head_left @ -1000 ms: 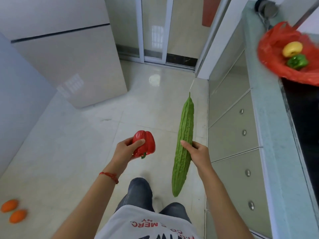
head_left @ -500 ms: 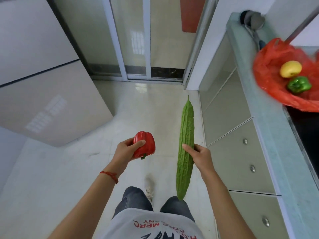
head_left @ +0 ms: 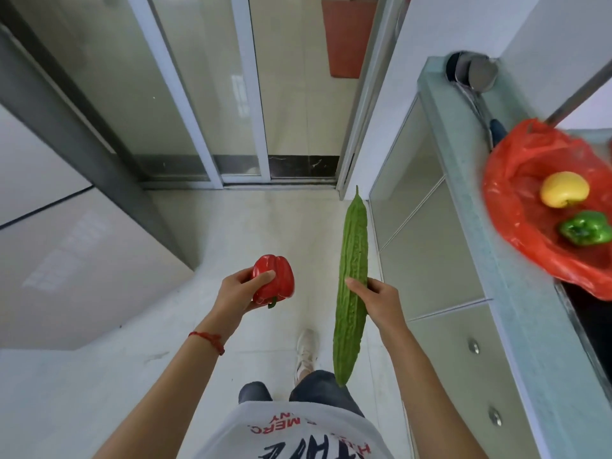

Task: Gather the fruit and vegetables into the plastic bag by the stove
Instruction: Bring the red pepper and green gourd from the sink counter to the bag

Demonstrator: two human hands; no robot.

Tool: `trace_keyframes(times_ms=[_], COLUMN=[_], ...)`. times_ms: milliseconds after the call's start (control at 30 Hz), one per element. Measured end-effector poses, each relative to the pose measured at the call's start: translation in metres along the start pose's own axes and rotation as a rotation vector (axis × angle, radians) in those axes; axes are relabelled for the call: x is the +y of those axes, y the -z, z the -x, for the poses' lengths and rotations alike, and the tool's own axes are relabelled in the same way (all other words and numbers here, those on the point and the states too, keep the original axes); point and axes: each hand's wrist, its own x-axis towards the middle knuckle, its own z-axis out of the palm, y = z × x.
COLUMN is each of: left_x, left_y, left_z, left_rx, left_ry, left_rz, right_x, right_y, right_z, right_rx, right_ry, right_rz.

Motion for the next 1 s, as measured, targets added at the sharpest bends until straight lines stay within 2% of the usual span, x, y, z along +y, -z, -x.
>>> trace_keyframes(times_ms=[233,467,1000], left_x=[0.064,0.106,0.185], left_y=[-0.05,-0.101,-0.24], left_z=[-0.061,-0.109,-0.204], left_rx=[-0.02,-0.124,-0.68], left_ry=[-0.005,-0.013,-0.05], left_rz=[-0.028,-0.11,-0.515], right_x=[-0.05,-0.071,-0.086], right_y=[0.027,0.055,0.096], right_z=[-0.069,-0.105,-0.116], right_rx=[0.032,0.143,0.685], right_ry=[0.002,-0.022,-0.147], right_rz=[-0.043,-0.139,-0.504])
